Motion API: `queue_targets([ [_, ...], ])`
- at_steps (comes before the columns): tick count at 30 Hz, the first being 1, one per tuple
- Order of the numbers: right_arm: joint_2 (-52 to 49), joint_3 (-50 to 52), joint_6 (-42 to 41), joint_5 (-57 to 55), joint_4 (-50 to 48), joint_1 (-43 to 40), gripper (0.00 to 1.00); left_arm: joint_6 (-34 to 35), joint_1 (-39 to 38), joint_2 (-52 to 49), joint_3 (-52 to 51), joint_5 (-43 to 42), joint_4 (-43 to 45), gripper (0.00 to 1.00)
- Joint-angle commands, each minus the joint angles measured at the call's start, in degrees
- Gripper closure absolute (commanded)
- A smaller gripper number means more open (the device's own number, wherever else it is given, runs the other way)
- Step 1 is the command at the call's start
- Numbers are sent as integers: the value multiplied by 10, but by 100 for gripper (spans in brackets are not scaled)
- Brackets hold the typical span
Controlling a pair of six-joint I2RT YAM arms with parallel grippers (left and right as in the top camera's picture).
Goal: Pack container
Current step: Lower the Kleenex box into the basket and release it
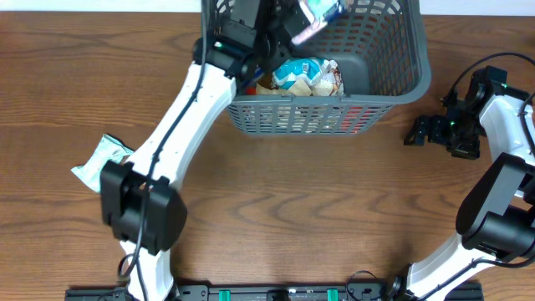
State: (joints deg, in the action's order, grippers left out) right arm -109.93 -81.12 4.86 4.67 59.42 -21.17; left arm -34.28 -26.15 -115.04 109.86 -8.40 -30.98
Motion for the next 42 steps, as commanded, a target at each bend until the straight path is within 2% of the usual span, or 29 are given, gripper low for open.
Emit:
queue_targets([
  [1, 1, 1, 8, -1, 3, -3, 1, 11, 0, -14, 17, 4, -11, 94],
  [8, 1, 1, 8, -1, 4, -3, 1, 11, 0, -39, 17, 4, -40, 92],
  [10, 1, 1, 8, -1, 5, -3, 1, 11, 0, -42, 17, 2, -48, 75],
  [11, 1, 1, 8, -1, 5, -3, 1, 11, 0, -42, 17, 2, -51, 70],
  [13, 1, 1, 8, -1, 5, -3, 1, 11, 0, -42, 17, 2, -52, 51],
  [15, 1, 1, 8, -1, 5, -3, 1, 11, 0, -42, 17, 2, -52, 39],
  [20, 1, 1, 8, -1, 6, -3, 1, 11, 0, -38, 17, 2, -52, 18],
  [22, 1, 1, 8, -1, 6, -3, 1, 11, 0, -35, 17, 2, -52, 14],
  [25, 1, 1, 8, -1, 6, -3, 1, 11, 0, -29, 17, 2, -52, 10],
  [30, 1, 1, 8, -1, 6, -3, 1, 10, 2, -10, 21, 7, -46, 9],
  [33, 1, 1, 8, -1, 6, -3, 1, 11, 6, 9, 35, 42, -46, 9],
  [36, 1, 1, 8, -1, 6, -3, 1, 11, 11, 36, 56, 85, -46, 4],
  [42, 1, 1, 8, -1, 6, -3, 1, 11, 34, 99, 83, 94, -46, 1],
])
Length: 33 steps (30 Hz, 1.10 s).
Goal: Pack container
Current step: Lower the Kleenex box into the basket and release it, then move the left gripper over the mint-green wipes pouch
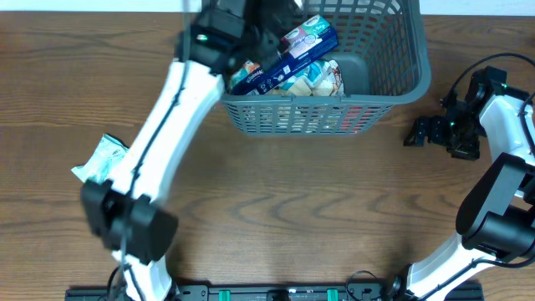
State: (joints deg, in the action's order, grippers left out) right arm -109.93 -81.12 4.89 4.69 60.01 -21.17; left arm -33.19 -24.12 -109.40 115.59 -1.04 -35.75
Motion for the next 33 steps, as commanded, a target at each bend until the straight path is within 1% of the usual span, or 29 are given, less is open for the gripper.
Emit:
queue_targets([
  [1, 1, 1, 8, -1, 0, -3, 1, 0, 19, 55, 28, 21, 2, 1],
  [3, 1, 1, 8, 2, 0, -3, 1, 0, 31, 78, 29, 37, 5, 1],
  [5, 1, 1, 8, 3, 0, -3, 1, 2, 53, 99, 28, 84, 3, 1],
  [7, 1, 1, 8, 3, 0, -3, 1, 22, 77, 111, 28, 131, -5, 1],
  [9, 1, 1, 8, 3, 0, -3, 1, 69, 111, 124, 28, 172, -31, 1],
  [10, 1, 1, 8, 3, 0, -3, 1, 98, 130, 130, 28, 174, -47, 1],
  [11, 1, 1, 8, 3, 1, -3, 1, 145, 158, 136, 28, 174, -71, 1],
  [14, 1, 1, 8, 3, 2, -3, 1, 253, 231, 145, 28, 174, -139, 1],
  [16, 1, 1, 8, 3, 2, -3, 1, 309, 268, 146, 28, 170, -184, 1],
  [18, 1, 1, 8, 3, 2, -3, 1, 345, 300, 146, 28, 168, -235, 1],
  [21, 1, 1, 8, 3, 2, -3, 1, 352, 335, 146, 15, 168, -287, 1],
  [25, 1, 1, 8, 3, 2, -3, 1, 348, 358, 147, -27, 167, -317, 1],
  [26, 1, 1, 8, 3, 2, -3, 1, 336, 358, 149, -44, 159, -318, 1],
  [29, 1, 1, 8, 3, 0, -3, 1, 291, 355, 165, -111, 100, -306, 1],
  [33, 1, 1, 8, 3, 0, -3, 1, 239, 352, 222, -222, 40, -275, 1],
])
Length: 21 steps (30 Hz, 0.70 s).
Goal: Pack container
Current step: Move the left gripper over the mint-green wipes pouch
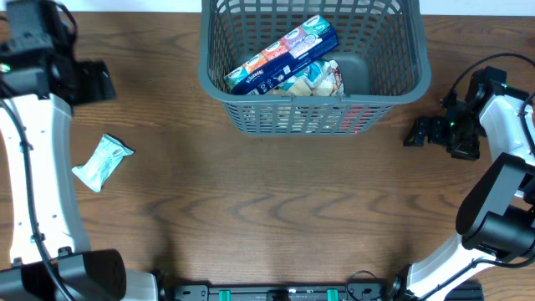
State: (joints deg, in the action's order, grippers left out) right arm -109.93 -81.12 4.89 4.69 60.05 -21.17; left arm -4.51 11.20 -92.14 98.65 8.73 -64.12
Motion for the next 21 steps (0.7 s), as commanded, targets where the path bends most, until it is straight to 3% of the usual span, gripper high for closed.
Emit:
queue_targets([
  [1, 1, 1, 8, 3, -1, -3, 1, -59, -1, 65, -77, -63, 13, 1],
  [6, 1, 1, 8, 3, -1, -3, 1, -118, 17, 131, -198, -67, 12, 1],
  [12, 1, 1, 7, 3, -1, -2, 1, -210, 55, 123, -274, -83, 5, 1],
  [21, 1, 1, 7, 3, -1, -2, 1, -214, 105, 50, -279, -83, 55, 1],
])
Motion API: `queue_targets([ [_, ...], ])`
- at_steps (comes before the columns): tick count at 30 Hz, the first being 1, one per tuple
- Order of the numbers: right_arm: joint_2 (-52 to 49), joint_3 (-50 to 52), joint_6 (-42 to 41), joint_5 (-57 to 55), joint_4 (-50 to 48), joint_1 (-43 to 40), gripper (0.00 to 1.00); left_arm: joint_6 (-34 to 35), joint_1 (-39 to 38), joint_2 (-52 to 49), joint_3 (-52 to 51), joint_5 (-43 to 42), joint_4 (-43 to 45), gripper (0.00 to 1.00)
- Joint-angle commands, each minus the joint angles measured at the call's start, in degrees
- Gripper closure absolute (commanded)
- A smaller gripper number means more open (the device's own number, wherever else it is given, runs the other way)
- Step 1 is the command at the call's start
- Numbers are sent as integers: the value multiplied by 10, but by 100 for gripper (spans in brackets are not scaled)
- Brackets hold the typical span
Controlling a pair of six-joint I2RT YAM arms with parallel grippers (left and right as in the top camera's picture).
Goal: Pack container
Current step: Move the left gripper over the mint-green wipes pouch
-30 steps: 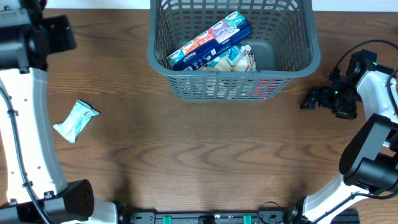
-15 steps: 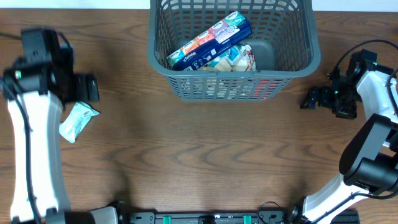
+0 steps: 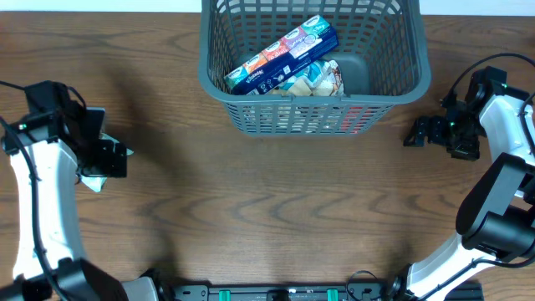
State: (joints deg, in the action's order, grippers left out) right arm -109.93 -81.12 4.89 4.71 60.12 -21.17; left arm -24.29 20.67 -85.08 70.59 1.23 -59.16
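The grey mesh basket (image 3: 251, 117) stands at the table's far middle. A long blue box (image 3: 280, 57) lies slanted across its inside, on top of pale snack packets (image 3: 322, 78). At the left, my left gripper (image 3: 109, 157) hangs open directly over a pale green packet (image 3: 92, 179). Only a corner of that packet shows from under the gripper. My right gripper (image 3: 414, 134) rests shut and holding nothing on the table, to the right of the basket.
The wooden table (image 3: 276, 217) stretches bare in front of the basket. My right arm (image 3: 501, 109) and its black cable lie along the right edge. The left arm (image 3: 42, 209) runs down the left side.
My left gripper has come from the far left, behind the green packet, to a place right above it, covering most of it. Basket, box and right arm are unchanged.
At first my left gripper held the blue box over the basket's back left. Then the box lay slanted in the basket with the gripper still at it. After that the arm was at the far left, empty. Now it is over the green packet.
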Motion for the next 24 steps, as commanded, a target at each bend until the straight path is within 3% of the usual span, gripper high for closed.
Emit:
queue_targets([
  [1, 1, 1, 7, 3, -2, -2, 1, -16, 13, -30, 2, -9, 12, 1],
  [8, 1, 1, 7, 18, -1, -2, 1, -50, 13, -84, 2, -9, 80, 1],
  [15, 1, 1, 8, 18, 1, -2, 1, -159, 13, -118, 2, -8, 133, 1],
  [24, 1, 1, 8, 17, 10, -2, 1, -214, 51, -175, 2, -9, 147, 1],
])
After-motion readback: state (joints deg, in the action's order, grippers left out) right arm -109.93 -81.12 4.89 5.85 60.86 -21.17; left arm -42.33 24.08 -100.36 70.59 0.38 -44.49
